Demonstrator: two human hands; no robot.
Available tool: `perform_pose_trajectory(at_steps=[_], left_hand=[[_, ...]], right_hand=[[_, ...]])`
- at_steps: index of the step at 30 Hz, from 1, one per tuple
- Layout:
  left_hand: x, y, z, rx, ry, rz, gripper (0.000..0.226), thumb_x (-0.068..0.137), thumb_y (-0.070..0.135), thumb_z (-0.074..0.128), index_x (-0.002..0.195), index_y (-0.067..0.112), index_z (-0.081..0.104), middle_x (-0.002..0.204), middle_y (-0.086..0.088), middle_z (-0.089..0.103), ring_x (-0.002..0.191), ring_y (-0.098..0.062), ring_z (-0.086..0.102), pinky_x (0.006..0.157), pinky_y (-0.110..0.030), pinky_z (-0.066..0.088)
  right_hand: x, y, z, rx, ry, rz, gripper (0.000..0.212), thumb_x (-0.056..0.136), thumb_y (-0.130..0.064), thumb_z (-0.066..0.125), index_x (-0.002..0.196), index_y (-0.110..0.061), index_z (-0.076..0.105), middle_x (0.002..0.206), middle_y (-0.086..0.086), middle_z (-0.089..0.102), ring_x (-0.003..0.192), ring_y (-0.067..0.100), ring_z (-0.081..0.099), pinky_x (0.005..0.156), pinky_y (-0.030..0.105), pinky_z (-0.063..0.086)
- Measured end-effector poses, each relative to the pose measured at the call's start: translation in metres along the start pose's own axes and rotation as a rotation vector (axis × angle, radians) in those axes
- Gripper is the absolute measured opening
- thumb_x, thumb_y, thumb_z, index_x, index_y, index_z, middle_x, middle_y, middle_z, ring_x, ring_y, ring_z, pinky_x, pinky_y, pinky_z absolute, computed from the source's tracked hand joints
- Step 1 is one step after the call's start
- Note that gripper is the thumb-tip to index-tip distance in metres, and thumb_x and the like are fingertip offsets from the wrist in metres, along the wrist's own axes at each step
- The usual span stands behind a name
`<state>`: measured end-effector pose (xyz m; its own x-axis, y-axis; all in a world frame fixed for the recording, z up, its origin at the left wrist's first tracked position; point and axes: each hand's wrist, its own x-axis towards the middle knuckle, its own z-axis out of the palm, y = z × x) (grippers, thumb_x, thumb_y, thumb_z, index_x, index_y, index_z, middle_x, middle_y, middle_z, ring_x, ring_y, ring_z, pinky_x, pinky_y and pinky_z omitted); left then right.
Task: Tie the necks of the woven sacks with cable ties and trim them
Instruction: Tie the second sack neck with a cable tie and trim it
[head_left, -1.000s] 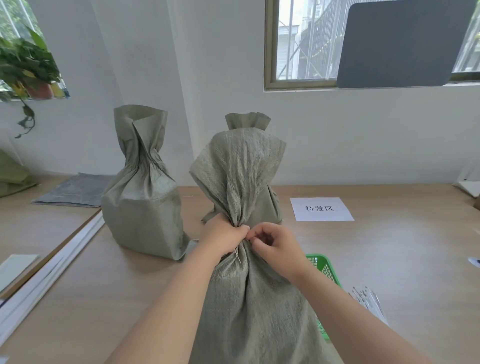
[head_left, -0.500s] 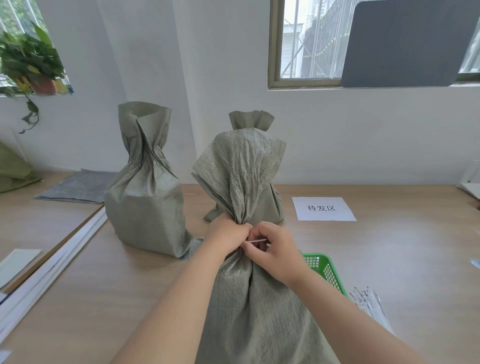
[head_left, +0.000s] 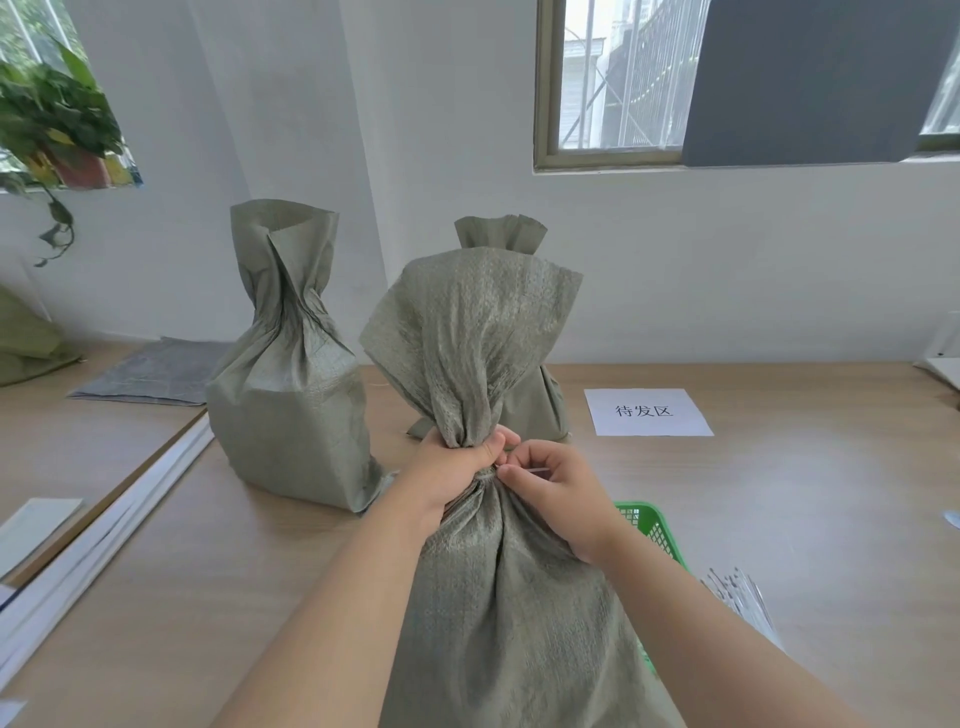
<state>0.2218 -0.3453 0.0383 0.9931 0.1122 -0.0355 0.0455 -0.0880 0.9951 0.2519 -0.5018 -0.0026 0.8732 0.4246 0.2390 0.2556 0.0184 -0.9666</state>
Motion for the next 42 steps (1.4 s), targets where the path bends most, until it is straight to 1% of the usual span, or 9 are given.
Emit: perform_pose_trajectory(at_steps=[3, 7, 11, 21, 27, 30, 33, 37, 42], left_hand=[[-0.005, 0.002, -0.003, 0.019, -0.035, -0.008, 0.012, 0.095, 0.011, 0.066, 0.090, 0.006, 0.075, 0.072, 0.003, 0.069, 0.069, -0.002, 0.065, 0.061, -0.012, 0.049], [-0.007, 0.002, -0.010, 0.145, -0.087, -0.008, 0.012, 0.084, 0.018, 0.080, 0.089, 0.008, 0.078, 0.083, 0.008, 0.076, 0.080, 0.004, 0.069, 0.064, -0.009, 0.049], [-0.008, 0.005, -0.018, 0.214, -0.206, 0.006, 0.015, 0.076, 0.012, 0.086, 0.088, 0.009, 0.077, 0.080, 0.010, 0.073, 0.076, 0.005, 0.065, 0.062, -0.008, 0.046], [-0.013, 0.004, -0.020, 0.124, -0.321, 0.058, 0.012, 0.086, 0.002, 0.075, 0.097, 0.007, 0.075, 0.098, -0.017, 0.077, 0.099, -0.022, 0.073, 0.092, -0.029, 0.056], [-0.014, 0.008, -0.019, 0.173, -0.281, 0.000, 0.016, 0.092, 0.008, 0.069, 0.100, 0.019, 0.077, 0.091, 0.005, 0.076, 0.080, 0.002, 0.064, 0.061, -0.011, 0.044], [-0.012, 0.006, -0.021, 0.187, -0.277, -0.013, 0.020, 0.094, 0.014, 0.068, 0.104, 0.028, 0.078, 0.094, 0.010, 0.075, 0.076, 0.006, 0.058, 0.060, -0.014, 0.040], [-0.012, 0.007, -0.019, 0.143, -0.246, -0.005, 0.025, 0.094, 0.012, 0.067, 0.090, 0.034, 0.080, 0.086, 0.015, 0.072, 0.074, 0.004, 0.055, 0.058, -0.013, 0.039], [-0.013, 0.008, -0.017, 0.145, -0.205, 0.014, 0.034, 0.094, 0.012, 0.067, 0.071, 0.036, 0.076, 0.079, 0.012, 0.068, 0.080, -0.005, 0.052, 0.057, -0.015, 0.038], [-0.014, 0.010, -0.014, 0.157, -0.188, -0.002, 0.024, 0.094, 0.019, 0.067, 0.074, 0.032, 0.074, 0.078, 0.011, 0.070, 0.072, 0.001, 0.055, 0.057, -0.015, 0.039]], right_hand=[[-0.001, 0.002, 0.000, 0.100, -0.018, 0.039, 0.025, 0.085, -0.019, 0.071, 0.072, -0.002, 0.059, 0.067, 0.003, 0.052, 0.065, 0.015, 0.041, 0.060, 0.026, 0.032], [-0.005, 0.004, -0.002, 0.310, -0.069, 0.160, 0.041, 0.079, -0.028, 0.079, 0.081, 0.008, 0.060, 0.079, 0.016, 0.059, 0.078, 0.026, 0.050, 0.073, 0.038, 0.042], [-0.006, 0.002, -0.007, 0.348, -0.122, 0.219, 0.012, 0.079, -0.015, 0.076, 0.075, -0.007, 0.068, 0.076, 0.012, 0.061, 0.074, 0.022, 0.055, 0.072, 0.032, 0.048], [-0.010, -0.004, -0.017, 0.587, -0.201, 0.289, 0.013, 0.083, -0.009, 0.064, 0.075, 0.000, 0.069, 0.068, 0.008, 0.062, 0.062, 0.015, 0.050, 0.069, 0.028, 0.043], [-0.007, 0.000, -0.013, 0.604, -0.124, 0.310, 0.012, 0.086, -0.009, 0.066, 0.080, 0.001, 0.068, 0.068, 0.007, 0.062, 0.057, 0.010, 0.051, 0.060, 0.021, 0.046], [-0.007, -0.005, -0.014, 0.611, -0.106, 0.293, 0.012, 0.088, 0.003, 0.058, 0.080, 0.002, 0.067, 0.072, 0.005, 0.069, 0.057, 0.010, 0.049, 0.062, 0.021, 0.044], [-0.007, -0.004, -0.014, 0.613, -0.122, 0.283, 0.018, 0.089, 0.013, 0.052, 0.086, 0.005, 0.067, 0.082, 0.004, 0.073, 0.060, 0.008, 0.054, 0.066, 0.022, 0.045], [-0.005, 0.002, -0.014, 0.608, -0.122, 0.276, 0.018, 0.088, 0.008, 0.059, 0.093, 0.000, 0.074, 0.082, 0.008, 0.067, 0.066, 0.010, 0.057, 0.067, 0.021, 0.050], [-0.005, 0.003, -0.013, 0.647, -0.118, 0.263, 0.017, 0.087, 0.003, 0.062, 0.099, 0.000, 0.074, 0.084, 0.008, 0.069, 0.068, 0.010, 0.059, 0.069, 0.021, 0.053]])
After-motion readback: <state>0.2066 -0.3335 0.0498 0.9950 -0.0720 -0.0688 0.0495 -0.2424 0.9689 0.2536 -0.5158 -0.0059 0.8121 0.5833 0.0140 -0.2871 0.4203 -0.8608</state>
